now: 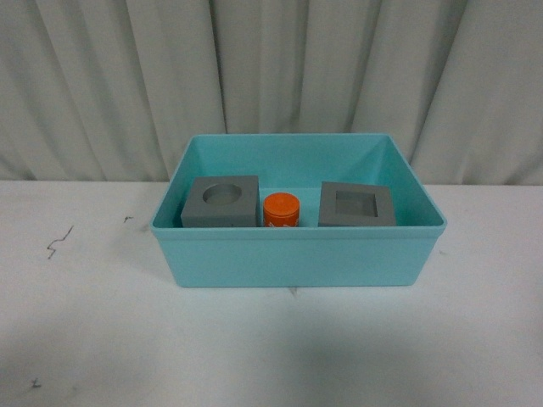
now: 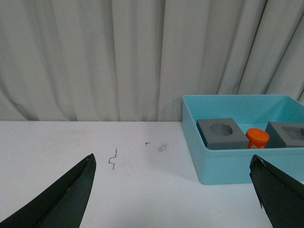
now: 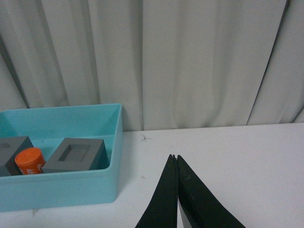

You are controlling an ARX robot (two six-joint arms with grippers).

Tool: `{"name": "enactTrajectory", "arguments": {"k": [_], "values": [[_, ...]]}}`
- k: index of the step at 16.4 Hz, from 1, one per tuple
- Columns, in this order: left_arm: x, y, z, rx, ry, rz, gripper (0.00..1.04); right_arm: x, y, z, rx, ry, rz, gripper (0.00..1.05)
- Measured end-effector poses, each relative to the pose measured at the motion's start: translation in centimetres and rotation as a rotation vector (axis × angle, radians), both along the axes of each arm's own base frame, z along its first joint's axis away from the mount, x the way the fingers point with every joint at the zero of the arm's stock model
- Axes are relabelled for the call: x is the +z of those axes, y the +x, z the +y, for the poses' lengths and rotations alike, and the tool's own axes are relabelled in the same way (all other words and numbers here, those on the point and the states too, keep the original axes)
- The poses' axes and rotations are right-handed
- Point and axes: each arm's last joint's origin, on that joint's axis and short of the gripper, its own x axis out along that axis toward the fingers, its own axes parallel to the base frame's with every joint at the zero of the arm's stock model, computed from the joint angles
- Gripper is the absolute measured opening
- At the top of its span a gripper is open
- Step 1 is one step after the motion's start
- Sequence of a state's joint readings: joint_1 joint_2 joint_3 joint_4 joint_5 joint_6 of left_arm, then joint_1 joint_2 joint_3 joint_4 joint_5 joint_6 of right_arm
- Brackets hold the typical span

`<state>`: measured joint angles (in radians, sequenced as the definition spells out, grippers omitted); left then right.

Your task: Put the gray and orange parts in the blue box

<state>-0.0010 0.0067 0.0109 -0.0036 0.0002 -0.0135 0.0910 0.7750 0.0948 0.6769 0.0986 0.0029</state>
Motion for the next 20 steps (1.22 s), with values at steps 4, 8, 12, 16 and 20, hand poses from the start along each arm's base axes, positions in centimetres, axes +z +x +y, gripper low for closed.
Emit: {"name": "enactTrajectory", "arguments": {"k": [4, 8, 12, 16, 20], "values": [[0.0, 0.0, 0.0, 0.0, 0.0, 0.0, 0.98, -0.6, -1.4, -1.2, -0.002, 0.0, 0.002, 0.02], [0.0, 0.0, 0.0, 0.0, 0.0, 0.0, 0.98, -1.2, -2.4, -1.1, 0.005, 0.0, -0.008, 0.02], [0.0, 0.0, 0.0, 0.0, 0.0, 0.0, 0.98, -1.1, -3.1, -1.1, 0.005, 0.0, -0.011, 0.02], [0.0, 0.0, 0.0, 0.0, 0.0, 0.0, 0.98, -1.0, -3.8, -1.1, 0.005, 0.0, -0.016, 0.02], [0.0, 0.0, 0.0, 0.0, 0.0, 0.0, 0.98, -1.0, -4.5, -1.1, 0.005, 0.0, -0.016, 0.02]]}}
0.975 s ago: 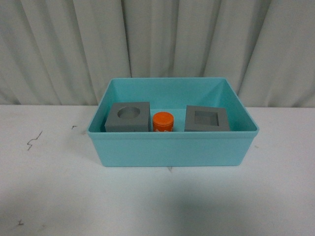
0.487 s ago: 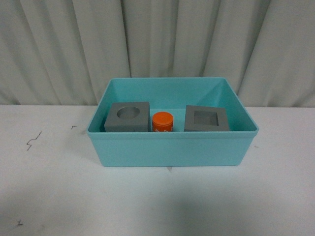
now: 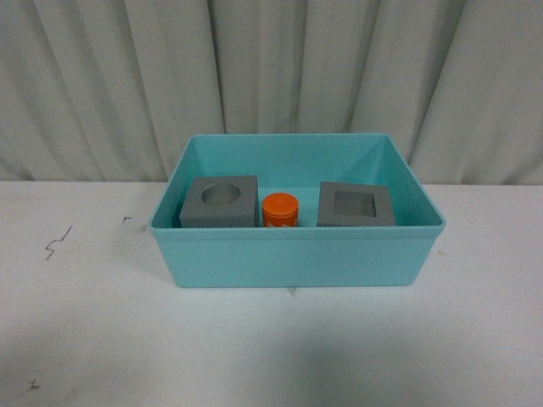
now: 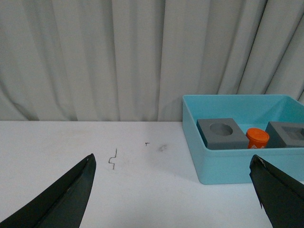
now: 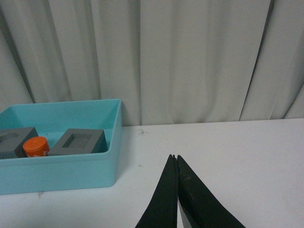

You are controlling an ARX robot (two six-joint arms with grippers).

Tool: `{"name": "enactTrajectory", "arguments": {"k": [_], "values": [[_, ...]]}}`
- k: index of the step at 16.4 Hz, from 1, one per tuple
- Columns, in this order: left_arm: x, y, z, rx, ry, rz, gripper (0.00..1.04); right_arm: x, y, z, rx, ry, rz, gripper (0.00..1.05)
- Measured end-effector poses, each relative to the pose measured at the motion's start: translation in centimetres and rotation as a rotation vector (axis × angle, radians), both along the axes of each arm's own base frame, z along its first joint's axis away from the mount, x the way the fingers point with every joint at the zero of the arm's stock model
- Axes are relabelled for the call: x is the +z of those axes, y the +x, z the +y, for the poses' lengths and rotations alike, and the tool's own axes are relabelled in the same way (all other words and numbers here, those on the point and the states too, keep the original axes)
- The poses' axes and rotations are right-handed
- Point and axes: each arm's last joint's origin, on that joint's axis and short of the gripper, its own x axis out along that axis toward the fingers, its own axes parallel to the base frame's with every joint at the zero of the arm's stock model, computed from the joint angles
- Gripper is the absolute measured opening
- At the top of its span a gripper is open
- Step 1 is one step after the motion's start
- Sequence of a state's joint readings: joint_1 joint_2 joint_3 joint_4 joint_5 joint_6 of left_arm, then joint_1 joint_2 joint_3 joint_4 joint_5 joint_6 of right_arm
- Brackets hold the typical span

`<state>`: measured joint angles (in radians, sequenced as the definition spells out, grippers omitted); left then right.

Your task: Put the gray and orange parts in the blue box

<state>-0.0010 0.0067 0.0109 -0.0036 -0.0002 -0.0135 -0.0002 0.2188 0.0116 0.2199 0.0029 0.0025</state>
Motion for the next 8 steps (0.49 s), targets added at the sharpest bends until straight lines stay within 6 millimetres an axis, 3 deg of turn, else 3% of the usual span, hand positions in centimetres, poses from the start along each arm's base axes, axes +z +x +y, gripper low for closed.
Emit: {"name": "enactTrajectory", "arguments": {"k": [8], "values": [[0.0, 0.0, 0.0, 0.0, 0.0, 0.0, 0.98, -0.3, -1.4, 0.0, 0.001, 0.0, 0.007, 0.02]]}}
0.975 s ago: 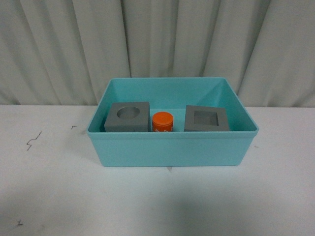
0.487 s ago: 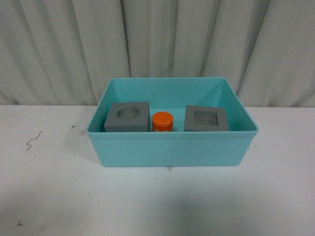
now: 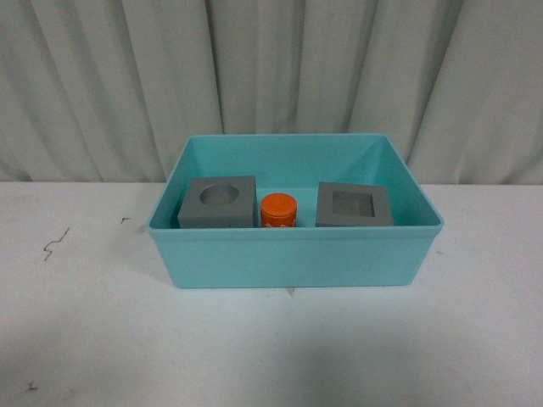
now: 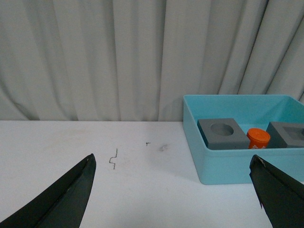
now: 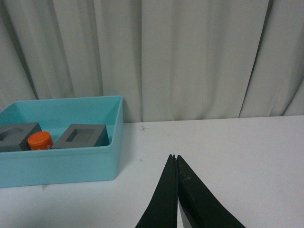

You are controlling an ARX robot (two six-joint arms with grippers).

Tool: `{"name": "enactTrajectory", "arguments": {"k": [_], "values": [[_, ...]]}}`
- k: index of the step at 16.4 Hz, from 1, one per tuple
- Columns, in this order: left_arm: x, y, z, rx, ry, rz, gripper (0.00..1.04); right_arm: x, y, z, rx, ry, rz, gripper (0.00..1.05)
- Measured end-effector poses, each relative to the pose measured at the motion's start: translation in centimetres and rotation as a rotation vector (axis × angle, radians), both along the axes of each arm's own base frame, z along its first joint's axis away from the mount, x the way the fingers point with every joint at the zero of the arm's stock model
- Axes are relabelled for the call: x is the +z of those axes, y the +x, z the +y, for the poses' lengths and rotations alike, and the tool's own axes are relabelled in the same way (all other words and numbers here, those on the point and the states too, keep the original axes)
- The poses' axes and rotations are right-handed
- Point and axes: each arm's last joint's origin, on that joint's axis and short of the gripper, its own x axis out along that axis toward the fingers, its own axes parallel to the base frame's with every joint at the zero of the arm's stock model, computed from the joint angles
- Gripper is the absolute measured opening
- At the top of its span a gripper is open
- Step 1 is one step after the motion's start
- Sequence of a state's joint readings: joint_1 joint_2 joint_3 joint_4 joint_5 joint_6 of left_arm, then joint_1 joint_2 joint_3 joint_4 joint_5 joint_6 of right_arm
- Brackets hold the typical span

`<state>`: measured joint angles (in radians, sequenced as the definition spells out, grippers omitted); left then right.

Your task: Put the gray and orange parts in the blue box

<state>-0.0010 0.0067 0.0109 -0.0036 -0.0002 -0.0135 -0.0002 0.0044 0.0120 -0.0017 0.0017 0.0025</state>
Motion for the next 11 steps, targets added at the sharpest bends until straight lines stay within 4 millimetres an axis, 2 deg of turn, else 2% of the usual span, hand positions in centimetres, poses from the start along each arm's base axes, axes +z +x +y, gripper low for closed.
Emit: {"name": "enactTrajectory", "arguments": {"k": [3, 8, 9, 11], "values": [[0.0, 0.0, 0.0, 0.0, 0.0, 0.0, 0.98, -0.02, 0.0, 0.0, 0.0, 0.0, 0.002, 0.02], [0.0, 0.0, 0.0, 0.0, 0.0, 0.0, 0.98, -0.02, 0.0, 0.0, 0.0, 0.0, 0.002, 0.53], [0.0, 0.0, 0.0, 0.0, 0.0, 0.0, 0.98, -0.02, 0.0, 0.0, 0.0, 0.0, 0.002, 0.65], [0.0, 0.0, 0.0, 0.0, 0.0, 0.0, 0.98, -0.02, 0.0, 0.0, 0.0, 0.0, 0.002, 0.84]]}}
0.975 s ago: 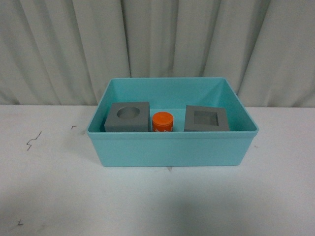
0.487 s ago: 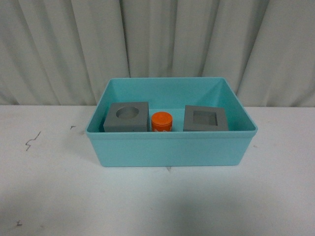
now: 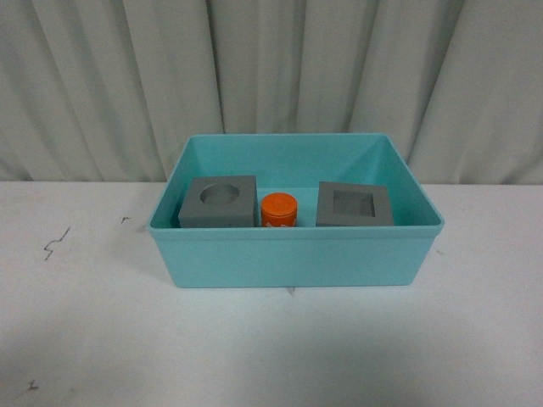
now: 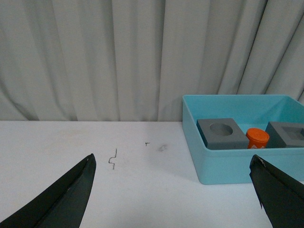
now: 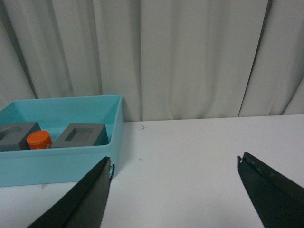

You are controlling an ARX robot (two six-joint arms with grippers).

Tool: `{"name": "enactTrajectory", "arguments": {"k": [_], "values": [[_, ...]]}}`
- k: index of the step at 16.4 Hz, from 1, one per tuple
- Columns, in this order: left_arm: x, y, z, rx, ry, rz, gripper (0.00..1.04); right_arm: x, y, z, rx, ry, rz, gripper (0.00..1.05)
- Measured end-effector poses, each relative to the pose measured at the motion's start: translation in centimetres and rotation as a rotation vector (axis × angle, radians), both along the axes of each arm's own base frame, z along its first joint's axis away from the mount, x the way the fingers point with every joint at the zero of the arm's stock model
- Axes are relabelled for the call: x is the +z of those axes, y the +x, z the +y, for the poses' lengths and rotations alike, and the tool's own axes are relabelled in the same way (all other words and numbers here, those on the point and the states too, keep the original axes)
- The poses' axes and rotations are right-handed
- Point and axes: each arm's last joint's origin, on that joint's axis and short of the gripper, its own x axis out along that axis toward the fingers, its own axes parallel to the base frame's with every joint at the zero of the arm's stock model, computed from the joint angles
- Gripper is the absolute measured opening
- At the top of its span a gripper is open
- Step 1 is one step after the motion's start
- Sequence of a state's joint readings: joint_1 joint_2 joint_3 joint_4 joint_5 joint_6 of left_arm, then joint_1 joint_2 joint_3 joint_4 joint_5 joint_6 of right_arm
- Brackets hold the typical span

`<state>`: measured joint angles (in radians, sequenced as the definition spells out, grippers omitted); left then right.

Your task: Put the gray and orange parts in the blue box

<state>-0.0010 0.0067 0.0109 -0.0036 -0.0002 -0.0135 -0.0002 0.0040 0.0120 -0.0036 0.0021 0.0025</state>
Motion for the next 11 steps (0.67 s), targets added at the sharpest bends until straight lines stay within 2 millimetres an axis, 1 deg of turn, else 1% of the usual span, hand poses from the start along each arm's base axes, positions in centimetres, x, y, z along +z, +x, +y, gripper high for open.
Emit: {"name": "enactTrajectory", "arguments": {"k": [1, 2, 3, 4, 11], "values": [[0.0, 0.0, 0.0, 0.0, 0.0, 0.0, 0.98, 0.0, 0.0, 0.0, 0.0, 0.0, 0.0, 0.93], [0.0, 0.0, 0.0, 0.0, 0.0, 0.0, 0.98, 0.0, 0.0, 0.0, 0.0, 0.0, 0.0, 1.0], [0.0, 0.0, 0.0, 0.0, 0.0, 0.0, 0.98, 0.0, 0.0, 0.0, 0.0, 0.0, 0.0, 0.99], [0.0, 0.0, 0.0, 0.0, 0.0, 0.0, 0.98, 0.0, 0.0, 0.0, 0.0, 0.0, 0.0, 0.97], [0.0, 0.0, 0.0, 0.0, 0.0, 0.0, 0.98, 0.0, 0.0, 0.0, 0.0, 0.0, 0.0, 0.98]]}}
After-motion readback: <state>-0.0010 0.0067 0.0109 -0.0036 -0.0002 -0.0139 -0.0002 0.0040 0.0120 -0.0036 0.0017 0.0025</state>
